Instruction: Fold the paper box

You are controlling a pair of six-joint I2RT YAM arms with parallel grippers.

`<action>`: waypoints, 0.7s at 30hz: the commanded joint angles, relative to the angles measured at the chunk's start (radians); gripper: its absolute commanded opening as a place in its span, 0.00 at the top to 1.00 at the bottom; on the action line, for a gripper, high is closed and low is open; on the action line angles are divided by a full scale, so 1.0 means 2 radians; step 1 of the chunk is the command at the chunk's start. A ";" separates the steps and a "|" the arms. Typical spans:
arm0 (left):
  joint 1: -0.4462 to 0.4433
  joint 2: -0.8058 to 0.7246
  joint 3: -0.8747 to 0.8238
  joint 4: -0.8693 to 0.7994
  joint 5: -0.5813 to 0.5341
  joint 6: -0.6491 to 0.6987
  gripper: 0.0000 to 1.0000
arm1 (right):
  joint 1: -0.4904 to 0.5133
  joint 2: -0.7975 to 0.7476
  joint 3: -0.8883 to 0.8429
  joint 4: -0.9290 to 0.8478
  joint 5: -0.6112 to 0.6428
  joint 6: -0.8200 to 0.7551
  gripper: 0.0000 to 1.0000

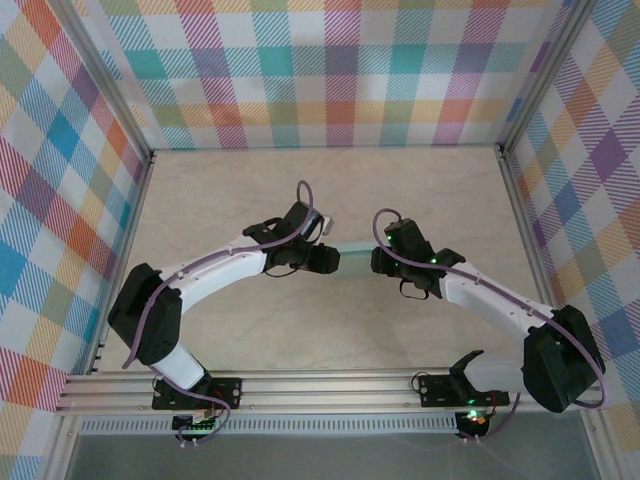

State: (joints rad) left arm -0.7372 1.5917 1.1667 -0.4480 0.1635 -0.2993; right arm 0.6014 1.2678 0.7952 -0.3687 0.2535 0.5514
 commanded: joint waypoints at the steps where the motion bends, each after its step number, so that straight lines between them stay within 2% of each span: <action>1: 0.002 -0.037 0.003 -0.036 0.026 0.031 0.47 | 0.000 0.003 0.004 -0.009 0.002 0.012 0.46; 5: 0.015 -0.056 -0.004 -0.007 0.075 0.008 0.36 | 0.000 -0.007 -0.001 0.003 -0.007 0.004 0.46; 7: 0.023 -0.057 -0.012 0.027 0.084 -0.039 0.03 | 0.000 -0.024 -0.011 0.028 -0.030 -0.018 0.41; 8: 0.027 -0.054 -0.012 0.037 0.085 -0.060 0.00 | 0.000 -0.032 -0.017 0.038 -0.037 -0.025 0.39; 12: 0.034 -0.036 -0.013 0.079 0.073 -0.128 0.00 | -0.001 -0.064 -0.033 0.083 -0.051 -0.045 0.28; 16: 0.039 -0.015 -0.009 0.079 0.034 -0.156 0.00 | -0.011 -0.072 -0.026 0.093 -0.036 -0.045 0.19; 18: 0.043 -0.005 -0.013 0.095 0.041 -0.167 0.02 | -0.036 -0.064 -0.022 0.098 -0.068 -0.022 0.16; 21: 0.046 0.006 -0.028 0.139 0.067 -0.192 0.05 | -0.082 -0.036 -0.015 0.105 -0.149 0.026 0.15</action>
State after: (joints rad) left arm -0.6579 1.5833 1.1416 -0.2584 0.2722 -0.6071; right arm 0.4950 1.1561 0.7418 -0.2012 0.0978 0.5217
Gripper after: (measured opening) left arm 0.954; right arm 0.846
